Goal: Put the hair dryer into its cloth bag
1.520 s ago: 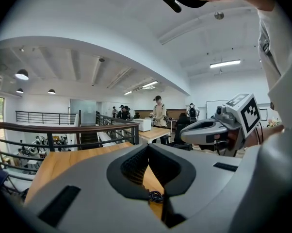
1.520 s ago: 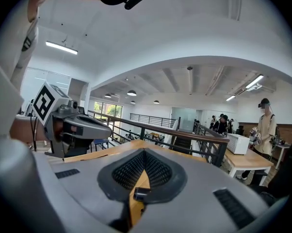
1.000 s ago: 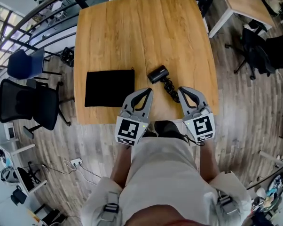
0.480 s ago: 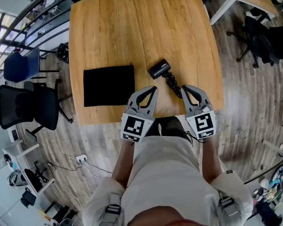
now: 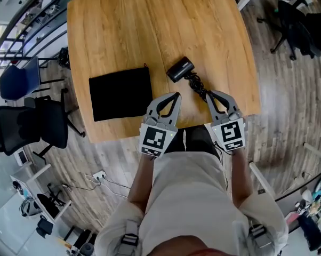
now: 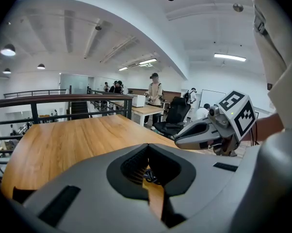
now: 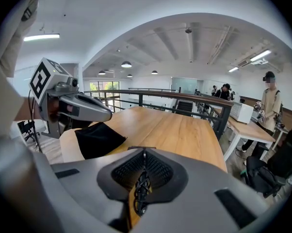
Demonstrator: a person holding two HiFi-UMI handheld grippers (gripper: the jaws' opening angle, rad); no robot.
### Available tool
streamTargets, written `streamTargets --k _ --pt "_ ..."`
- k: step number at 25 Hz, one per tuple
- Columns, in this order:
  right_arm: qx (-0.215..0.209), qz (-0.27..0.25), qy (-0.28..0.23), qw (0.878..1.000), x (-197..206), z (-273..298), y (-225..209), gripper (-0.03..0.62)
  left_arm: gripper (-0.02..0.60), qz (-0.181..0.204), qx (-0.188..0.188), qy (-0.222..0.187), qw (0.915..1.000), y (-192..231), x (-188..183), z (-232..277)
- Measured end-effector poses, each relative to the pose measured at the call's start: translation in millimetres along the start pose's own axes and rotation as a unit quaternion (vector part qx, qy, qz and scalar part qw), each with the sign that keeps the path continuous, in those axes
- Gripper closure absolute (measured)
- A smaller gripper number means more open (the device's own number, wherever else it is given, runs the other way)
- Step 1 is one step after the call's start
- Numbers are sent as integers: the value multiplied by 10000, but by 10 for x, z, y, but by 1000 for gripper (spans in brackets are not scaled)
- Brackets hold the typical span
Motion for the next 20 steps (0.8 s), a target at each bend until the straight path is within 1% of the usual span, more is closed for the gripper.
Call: streamTargets --k 7,20 --pt "10 24 257 9997 292 89 10 571 561 -67 127 127 9998 -25 214 129" --pt "9 -56 521 9986 649 266 7 571 561 -121 346 345 9987 -85 555 349"
Point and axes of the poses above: the fingertips, and each gripper's own axes: z forward along the fingers, y to its left, x out of its underside, the point moved 2 cm from there along -z, backward along the fingers, and after that the axes turned 11 degrees about -y, right-handed, at the moved point
